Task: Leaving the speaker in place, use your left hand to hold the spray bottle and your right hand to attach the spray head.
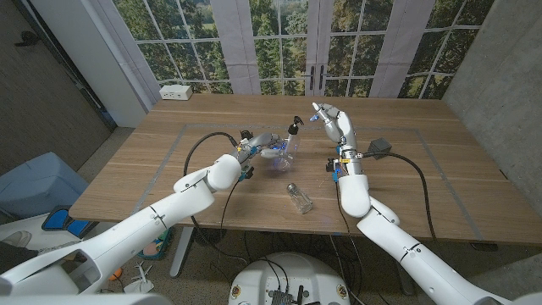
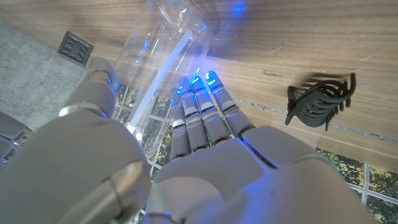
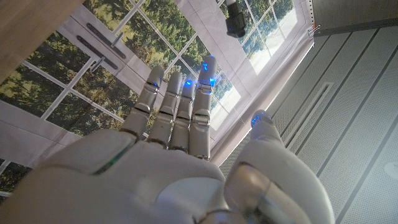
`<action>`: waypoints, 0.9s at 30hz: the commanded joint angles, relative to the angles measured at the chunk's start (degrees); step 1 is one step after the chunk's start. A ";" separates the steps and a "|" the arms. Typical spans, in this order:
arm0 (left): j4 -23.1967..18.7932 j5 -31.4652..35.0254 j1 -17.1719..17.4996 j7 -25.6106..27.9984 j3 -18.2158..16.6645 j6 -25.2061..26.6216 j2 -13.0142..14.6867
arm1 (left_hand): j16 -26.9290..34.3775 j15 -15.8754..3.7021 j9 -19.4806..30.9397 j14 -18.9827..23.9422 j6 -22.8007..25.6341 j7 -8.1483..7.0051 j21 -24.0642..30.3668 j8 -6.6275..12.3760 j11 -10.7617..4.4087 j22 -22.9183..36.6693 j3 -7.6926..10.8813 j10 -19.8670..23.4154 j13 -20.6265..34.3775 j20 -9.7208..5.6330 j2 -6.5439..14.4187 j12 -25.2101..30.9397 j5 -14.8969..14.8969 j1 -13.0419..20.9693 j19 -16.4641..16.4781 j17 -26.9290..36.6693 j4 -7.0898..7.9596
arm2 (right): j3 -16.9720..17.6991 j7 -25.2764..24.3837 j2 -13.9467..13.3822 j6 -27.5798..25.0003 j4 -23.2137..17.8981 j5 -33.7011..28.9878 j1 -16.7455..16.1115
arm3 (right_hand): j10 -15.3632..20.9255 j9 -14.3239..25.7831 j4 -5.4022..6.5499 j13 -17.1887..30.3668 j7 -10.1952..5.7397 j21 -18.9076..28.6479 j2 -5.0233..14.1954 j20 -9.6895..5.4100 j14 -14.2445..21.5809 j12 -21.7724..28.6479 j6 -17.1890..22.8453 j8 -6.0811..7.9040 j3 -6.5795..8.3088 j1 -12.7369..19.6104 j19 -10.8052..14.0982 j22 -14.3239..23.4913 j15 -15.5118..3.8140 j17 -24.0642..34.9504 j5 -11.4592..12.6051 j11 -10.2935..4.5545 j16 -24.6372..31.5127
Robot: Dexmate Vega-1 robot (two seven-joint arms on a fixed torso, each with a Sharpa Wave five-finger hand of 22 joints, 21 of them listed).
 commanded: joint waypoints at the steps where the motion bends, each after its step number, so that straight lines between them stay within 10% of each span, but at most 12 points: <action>1: -1.08 -0.06 0.57 0.12 -0.17 1.19 0.33 | -0.22 -8.85 0.09 0.37 15.35 -4.53 0.38 0.03 -8.75 0.12 4.28 8.47 0.18 -0.23 13.57 0.21 0.35 12.90 0.05 0.18 4.53 | -1.42 1.73 -1.82 0.56 -0.30 -0.31 0.50 | 0.40 -0.67 -0.15 0.27 -0.08 -0.26 0.18 -0.46 -0.83 0.04 2.01 -0.32 0.35 -0.15 -0.82 0.15 -0.25 0.14 0.57 -0.26 0.20; 7: -0.91 -0.04 0.30 -0.08 -0.03 1.23 0.37 | -0.25 -8.80 0.10 0.43 15.36 -4.44 0.45 -0.04 -8.70 0.12 4.27 8.49 0.18 -0.18 13.59 0.20 0.36 12.92 0.02 0.16 4.58 | -2.07 3.91 -2.72 1.12 -0.97 -0.13 0.78 | -0.02 -2.12 -0.40 -0.04 -0.07 -0.82 0.63 -0.44 -2.27 -0.44 5.17 -0.28 0.63 -0.33 -2.29 0.18 -1.22 -0.18 0.95 -0.81 -0.50; 19: -0.59 0.17 -0.22 -0.48 0.41 2.04 0.20 | -0.34 -8.88 0.12 0.39 15.38 -4.50 0.58 -0.21 -8.76 0.10 4.23 8.38 0.17 -0.15 13.63 0.10 0.37 12.96 -0.11 0.15 4.66 | -3.30 12.31 -5.44 -1.09 -3.08 1.80 2.70 | -7.90 -2.97 -0.54 -0.56 -1.34 -2.90 1.85 0.15 -9.24 -3.53 -1.22 -4.23 1.45 -1.22 -7.40 0.17 -1.23 -0.49 1.54 -1.42 -3.30; 27: -0.56 0.42 -0.89 -1.24 0.93 3.49 0.12 | -0.42 -8.88 0.15 0.32 15.47 -4.55 0.71 -0.29 -8.76 0.09 4.17 8.50 0.17 -0.18 13.55 0.11 0.38 13.02 -0.13 0.14 4.64 | -3.45 12.10 -5.36 0.66 -2.80 1.10 3.17 | -7.77 -2.40 -0.71 -0.52 -1.02 -2.99 2.41 0.03 -9.36 -3.19 0.14 -3.48 1.88 -1.03 -7.56 0.18 -1.77 -0.37 1.69 -1.59 -3.22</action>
